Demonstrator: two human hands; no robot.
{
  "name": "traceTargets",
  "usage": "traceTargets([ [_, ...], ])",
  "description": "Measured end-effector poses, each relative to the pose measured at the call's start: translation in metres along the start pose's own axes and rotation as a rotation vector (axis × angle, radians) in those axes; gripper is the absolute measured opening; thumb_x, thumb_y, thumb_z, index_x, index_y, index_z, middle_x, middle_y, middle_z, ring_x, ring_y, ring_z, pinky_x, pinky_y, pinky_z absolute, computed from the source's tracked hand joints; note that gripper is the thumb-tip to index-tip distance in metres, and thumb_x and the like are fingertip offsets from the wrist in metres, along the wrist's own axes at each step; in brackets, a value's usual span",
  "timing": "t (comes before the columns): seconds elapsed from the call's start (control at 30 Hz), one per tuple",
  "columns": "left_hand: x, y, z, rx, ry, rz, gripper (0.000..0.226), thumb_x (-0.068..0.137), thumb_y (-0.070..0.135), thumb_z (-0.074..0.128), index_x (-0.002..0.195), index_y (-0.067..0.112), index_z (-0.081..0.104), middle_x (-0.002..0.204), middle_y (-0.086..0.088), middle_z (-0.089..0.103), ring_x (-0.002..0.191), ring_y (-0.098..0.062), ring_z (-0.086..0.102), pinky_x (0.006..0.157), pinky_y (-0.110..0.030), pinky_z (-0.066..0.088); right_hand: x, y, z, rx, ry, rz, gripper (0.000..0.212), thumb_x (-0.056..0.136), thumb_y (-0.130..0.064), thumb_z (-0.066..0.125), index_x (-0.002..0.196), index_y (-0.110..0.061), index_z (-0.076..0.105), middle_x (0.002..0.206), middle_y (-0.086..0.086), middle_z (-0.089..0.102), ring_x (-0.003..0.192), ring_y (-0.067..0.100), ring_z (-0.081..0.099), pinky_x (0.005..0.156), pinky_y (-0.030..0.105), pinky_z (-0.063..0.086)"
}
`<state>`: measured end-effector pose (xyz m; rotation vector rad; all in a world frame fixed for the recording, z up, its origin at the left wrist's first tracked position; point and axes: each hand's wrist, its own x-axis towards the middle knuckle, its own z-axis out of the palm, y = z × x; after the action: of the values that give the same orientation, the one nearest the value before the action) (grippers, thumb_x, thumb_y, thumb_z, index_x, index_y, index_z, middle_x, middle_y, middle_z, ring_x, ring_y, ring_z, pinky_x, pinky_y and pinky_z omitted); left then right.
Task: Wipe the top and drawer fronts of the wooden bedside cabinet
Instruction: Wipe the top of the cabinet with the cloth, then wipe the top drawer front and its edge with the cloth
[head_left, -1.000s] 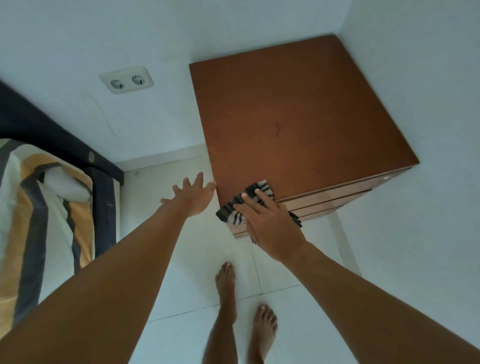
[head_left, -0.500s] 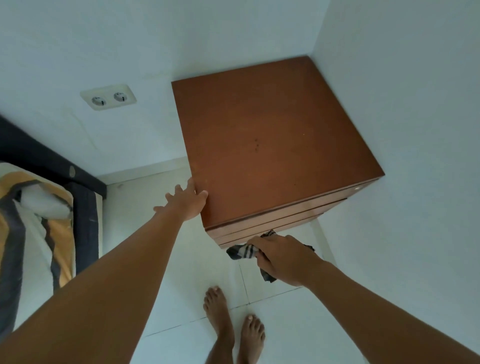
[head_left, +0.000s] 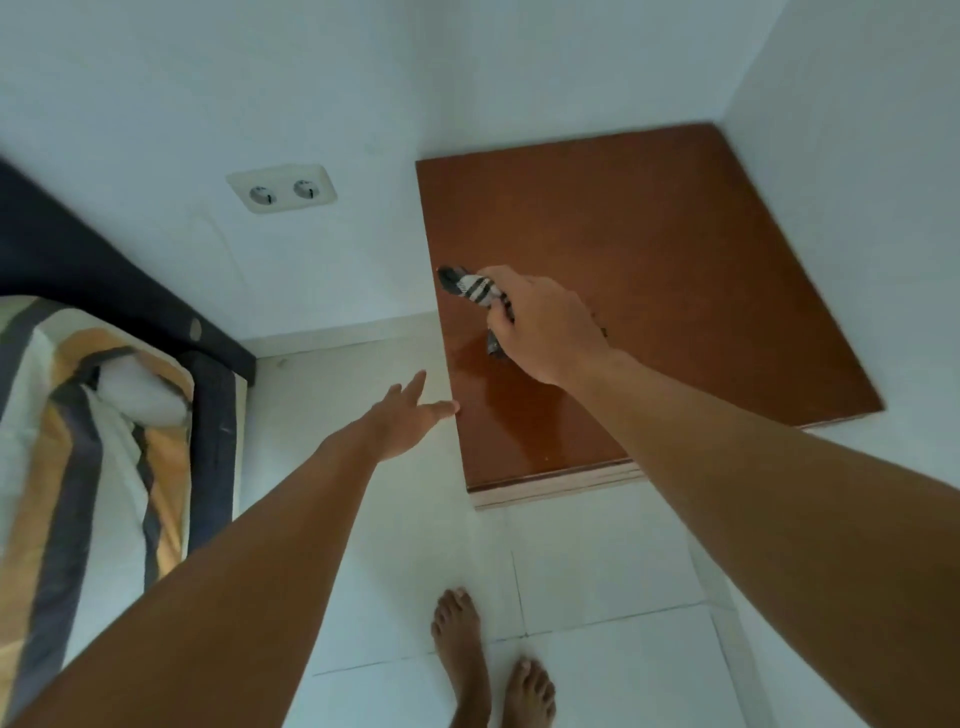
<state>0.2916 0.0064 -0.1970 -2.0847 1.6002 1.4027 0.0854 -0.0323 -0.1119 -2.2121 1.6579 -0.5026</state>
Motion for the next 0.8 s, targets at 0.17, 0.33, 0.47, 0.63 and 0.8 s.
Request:
traceTargets([
  [0.17,0.003,-0.01,0.007,0.106,-0.096,0.006,0.098,0.085,0.086,0.039,0.162,0.042,-0.002,0.172,-0.006,-0.003,0.158,-0.036,0.0,0.122,-0.063,0.005,0.026,0.002,0.055,-0.222,-0.256,0.051,0.045,0.106,-0.03,0.038,0.151,-0.031,0.04,0.154,-0.002,0.048,0.136,0.03,0.046,0.107,0.056,0.039],
  [0.33,-0.002,-0.01,0.016,0.109,-0.096,-0.041,0.09,0.09,0.084,0.027,0.163,0.039,-0.002,0.172,-0.009,-0.005,0.157,-0.039,-0.004,0.121,-0.063,0.003,-0.036,0.006,0.081,-0.226,-0.147,0.021,0.051,0.102,-0.039,0.042,0.152,-0.035,0.04,0.162,-0.007,0.037,0.147,0.024,0.032,0.107,0.053,0.038],
  [0.47,-0.008,-0.006,0.03,-0.024,0.029,-0.039,0.057,0.111,0.044,0.024,0.162,0.038,0.0,0.172,-0.009,-0.007,0.156,-0.042,-0.004,0.124,-0.061,0.006,-0.1,0.011,0.082,-0.216,-0.142,-0.04,0.054,0.097,-0.042,0.041,0.149,-0.033,0.046,0.157,-0.006,0.045,0.143,0.024,0.04,0.099,0.047,0.044],
  [0.63,-0.01,-0.009,0.043,0.081,0.113,-0.077,0.1,0.076,0.094,0.006,0.161,0.042,0.01,0.172,-0.006,0.01,0.157,-0.038,0.007,0.121,-0.068,0.01,-0.177,0.023,0.079,-0.203,-0.045,-0.127,0.046,0.1,-0.029,0.043,0.143,-0.023,0.056,0.149,0.0,0.055,0.133,0.03,0.051,0.09,0.044,0.051],
  [0.8,-0.034,0.011,0.069,0.083,0.251,-0.155,0.08,0.094,0.075,0.013,0.162,0.034,0.008,0.17,-0.014,0.016,0.154,-0.042,0.018,0.119,-0.069,0.016,-0.24,0.042,0.064,-0.136,-0.131,-0.261,0.039,0.103,-0.024,0.042,0.137,-0.013,0.057,0.13,0.004,0.067,0.109,0.026,0.059,0.085,0.039,0.055],
])
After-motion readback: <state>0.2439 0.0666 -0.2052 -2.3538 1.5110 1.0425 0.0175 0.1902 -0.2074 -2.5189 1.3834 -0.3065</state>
